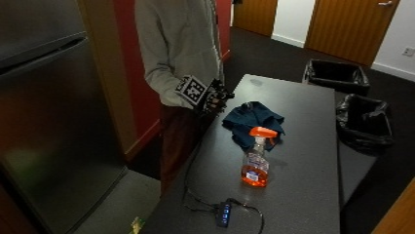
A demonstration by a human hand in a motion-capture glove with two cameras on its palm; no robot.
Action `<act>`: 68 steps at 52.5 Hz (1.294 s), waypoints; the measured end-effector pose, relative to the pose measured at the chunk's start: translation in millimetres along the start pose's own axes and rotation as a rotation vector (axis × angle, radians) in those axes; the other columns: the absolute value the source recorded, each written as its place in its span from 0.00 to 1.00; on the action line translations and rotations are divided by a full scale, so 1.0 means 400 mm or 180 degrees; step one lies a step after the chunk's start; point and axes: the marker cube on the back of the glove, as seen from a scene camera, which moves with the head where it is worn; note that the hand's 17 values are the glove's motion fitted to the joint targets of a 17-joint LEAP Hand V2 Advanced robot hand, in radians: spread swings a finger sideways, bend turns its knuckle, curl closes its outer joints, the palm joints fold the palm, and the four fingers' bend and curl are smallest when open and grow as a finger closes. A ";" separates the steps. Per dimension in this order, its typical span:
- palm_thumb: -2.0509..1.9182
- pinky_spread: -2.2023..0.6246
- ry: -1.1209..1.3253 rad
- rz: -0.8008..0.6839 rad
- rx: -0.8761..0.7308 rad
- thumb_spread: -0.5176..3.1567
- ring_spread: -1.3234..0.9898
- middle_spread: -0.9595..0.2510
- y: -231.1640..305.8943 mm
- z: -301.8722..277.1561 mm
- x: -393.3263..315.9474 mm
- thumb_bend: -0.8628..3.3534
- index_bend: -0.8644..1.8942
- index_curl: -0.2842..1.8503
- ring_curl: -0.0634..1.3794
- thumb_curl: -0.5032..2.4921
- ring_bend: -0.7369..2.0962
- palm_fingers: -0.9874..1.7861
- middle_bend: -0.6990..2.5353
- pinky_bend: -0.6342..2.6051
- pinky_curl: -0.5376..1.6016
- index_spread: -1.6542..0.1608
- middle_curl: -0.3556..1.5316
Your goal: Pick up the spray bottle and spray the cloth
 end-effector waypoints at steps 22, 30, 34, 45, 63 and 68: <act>0.70 0.83 -0.0656 0.0678 0.0254 0.40 0.56 0.77 -0.083 0.140 0.086 0.20 0.35 0.21 0.25 0.31 0.41 0.41 0.30 0.33 0.42 0.72 0.37; 0.69 0.82 -0.1082 0.1048 0.0477 0.40 0.56 0.77 -0.127 0.219 0.096 0.20 0.35 0.21 0.25 0.31 0.42 0.41 0.30 0.34 0.42 0.72 0.37; 0.70 0.82 -0.1277 0.1256 0.0578 0.39 0.56 0.77 -0.164 0.256 0.103 0.20 0.35 0.21 0.26 0.31 0.42 0.41 0.30 0.34 0.42 0.72 0.37; 0.71 0.81 -0.1648 0.1729 0.0688 0.39 0.56 0.76 -0.229 0.339 0.118 0.20 0.35 0.21 0.26 0.31 0.42 0.39 0.30 0.35 0.42 0.73 0.37; 0.76 0.80 -0.1668 0.1961 0.0787 0.37 0.54 0.75 -0.325 0.418 0.129 0.21 0.36 0.22 0.26 0.35 0.43 0.43 0.31 0.34 0.41 0.73 0.38; 0.77 0.79 -0.1460 0.1931 0.0689 0.37 0.52 0.71 -0.360 0.424 0.140 0.21 0.41 0.24 0.25 0.36 0.45 0.57 0.33 0.29 0.39 0.73 0.38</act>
